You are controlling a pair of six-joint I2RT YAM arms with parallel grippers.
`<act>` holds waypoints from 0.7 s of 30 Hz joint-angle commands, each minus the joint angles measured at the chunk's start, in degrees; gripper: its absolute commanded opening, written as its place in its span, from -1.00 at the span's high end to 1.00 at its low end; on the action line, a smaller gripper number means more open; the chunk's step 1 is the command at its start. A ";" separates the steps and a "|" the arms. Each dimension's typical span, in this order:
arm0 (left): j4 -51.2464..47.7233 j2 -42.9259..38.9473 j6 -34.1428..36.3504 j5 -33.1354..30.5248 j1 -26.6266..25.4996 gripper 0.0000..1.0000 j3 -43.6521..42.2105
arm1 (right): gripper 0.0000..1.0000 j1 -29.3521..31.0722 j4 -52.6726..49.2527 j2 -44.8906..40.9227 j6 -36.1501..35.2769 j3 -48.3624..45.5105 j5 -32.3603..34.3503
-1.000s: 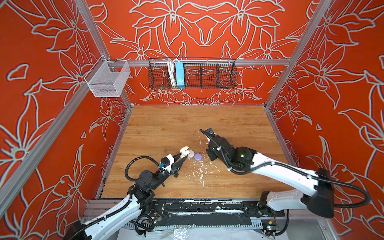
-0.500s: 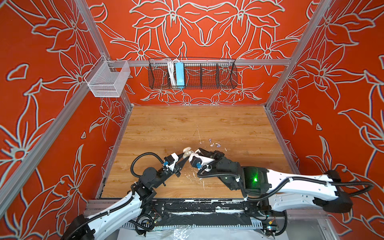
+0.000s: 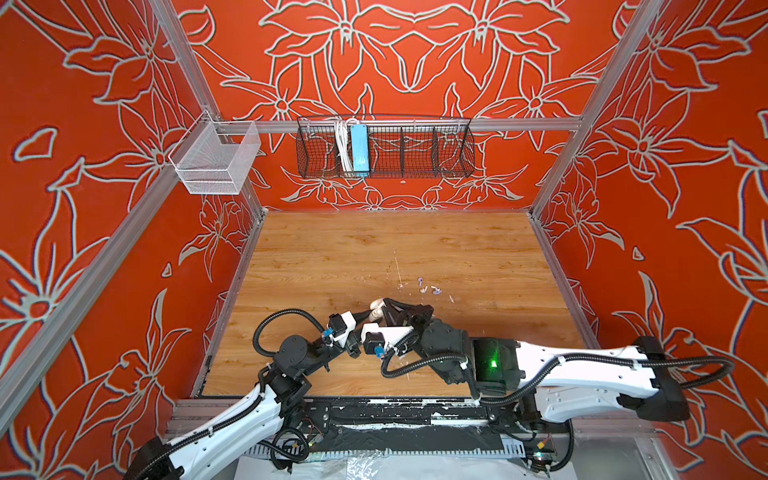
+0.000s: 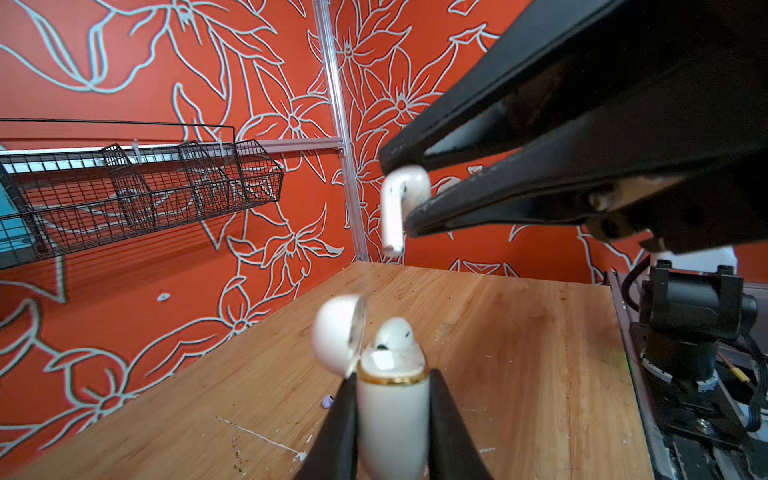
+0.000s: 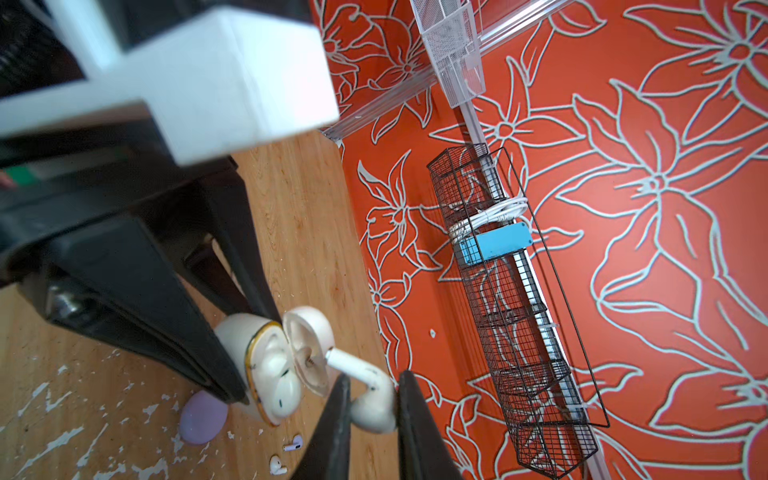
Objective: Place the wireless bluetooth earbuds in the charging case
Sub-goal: 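Carry the second earbud with the right gripper over the case's empty slot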
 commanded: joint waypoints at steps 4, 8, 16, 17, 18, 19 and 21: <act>-0.01 -0.39 0.13 1.85 0.07 1.00 2.13 | 0.78 0.76 3.76 1.71 -1.76 -0.71 2.80; 0.03 -0.48 0.11 1.73 0.07 1.00 2.13 | 0.78 0.76 4.64 3.15 -1.60 -1.26 4.48; -0.49 -1.49 -0.23 0.74 0.07 1.00 2.00 | 0.78 0.76 7.58 0.99 -1.74 -4.71 3.22; -0.48 -1.53 -0.23 0.72 0.07 1.00 2.00 | 0.78 0.76 7.56 0.81 -1.55 -4.90 3.06; -0.57 -1.60 -0.23 0.70 0.07 1.00 2.02 | 0.78 0.76 7.71 0.61 -1.44 -5.22 2.78; -0.60 -1.73 -0.23 0.64 0.07 1.00 2.04 | 0.78 0.76 7.90 0.56 -1.40 -5.44 2.75; -0.57 -1.78 -0.23 0.66 0.06 1.00 2.03 | 0.78 0.76 8.22 0.60 -1.40 -5.54 2.98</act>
